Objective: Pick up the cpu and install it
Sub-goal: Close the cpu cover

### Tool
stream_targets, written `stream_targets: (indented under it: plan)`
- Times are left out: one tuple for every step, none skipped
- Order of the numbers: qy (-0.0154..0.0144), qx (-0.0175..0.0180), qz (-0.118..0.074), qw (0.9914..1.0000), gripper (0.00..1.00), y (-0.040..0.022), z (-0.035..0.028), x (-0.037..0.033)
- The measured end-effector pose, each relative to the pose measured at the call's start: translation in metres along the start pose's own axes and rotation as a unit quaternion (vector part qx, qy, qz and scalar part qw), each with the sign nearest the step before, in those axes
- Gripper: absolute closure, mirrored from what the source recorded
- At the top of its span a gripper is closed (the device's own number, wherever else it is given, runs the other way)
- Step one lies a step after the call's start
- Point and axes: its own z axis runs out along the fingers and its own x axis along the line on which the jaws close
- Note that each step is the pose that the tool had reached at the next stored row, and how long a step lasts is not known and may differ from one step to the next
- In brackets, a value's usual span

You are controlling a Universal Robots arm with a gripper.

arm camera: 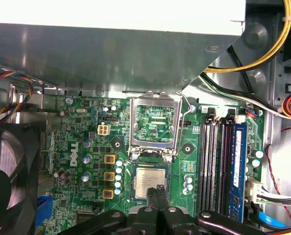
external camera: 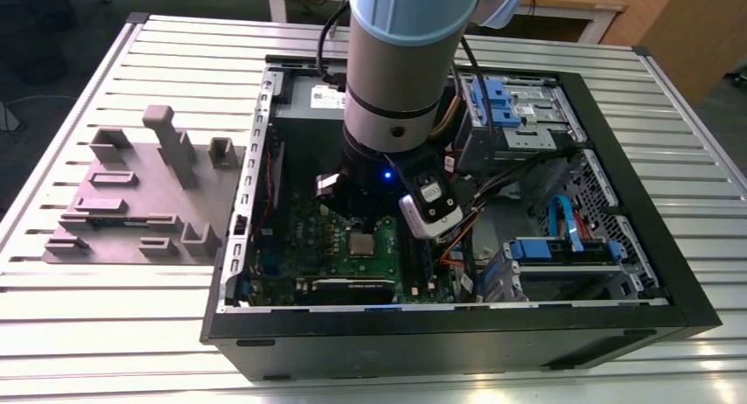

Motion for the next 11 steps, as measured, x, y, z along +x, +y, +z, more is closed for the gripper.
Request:
stream_targets:
  plan:
    - [0.0, 0.0, 0.0, 1.0, 0.9, 0.0, 0.0, 0.0]
    - [0.0, 0.0, 0.0, 1.0, 0.9, 0.0, 0.0, 0.0]
    - [0.0, 0.0, 0.0, 1.0, 0.9, 0.0, 0.0, 0.0]
    - [0.0, 0.0, 0.0, 1.0, 0.9, 0.0, 0.0, 0.0]
    - [0.0, 0.0, 0.0, 1.0, 0.9, 0.0, 0.0, 0.0]
    - [0.0, 0.0, 0.0, 1.0, 0.9, 0.0, 0.0, 0.0]
    - [0.0, 0.0, 0.0, 1.0, 0.9, 0.0, 0.0, 0.0]
    - [0.0, 0.0, 0.0, 1.0, 0.9, 0.0, 0.0, 0.0]
    - [0.0, 0.0, 0.0, 1.0, 0.9, 0.0, 0.0, 0.0]
    - [0.0, 0.0, 0.0, 1.0, 0.9, 0.0, 0.0, -0.0002]
    - [0.0, 0.0, 0.0, 1.0, 0.9, 0.0, 0.0, -0.001]
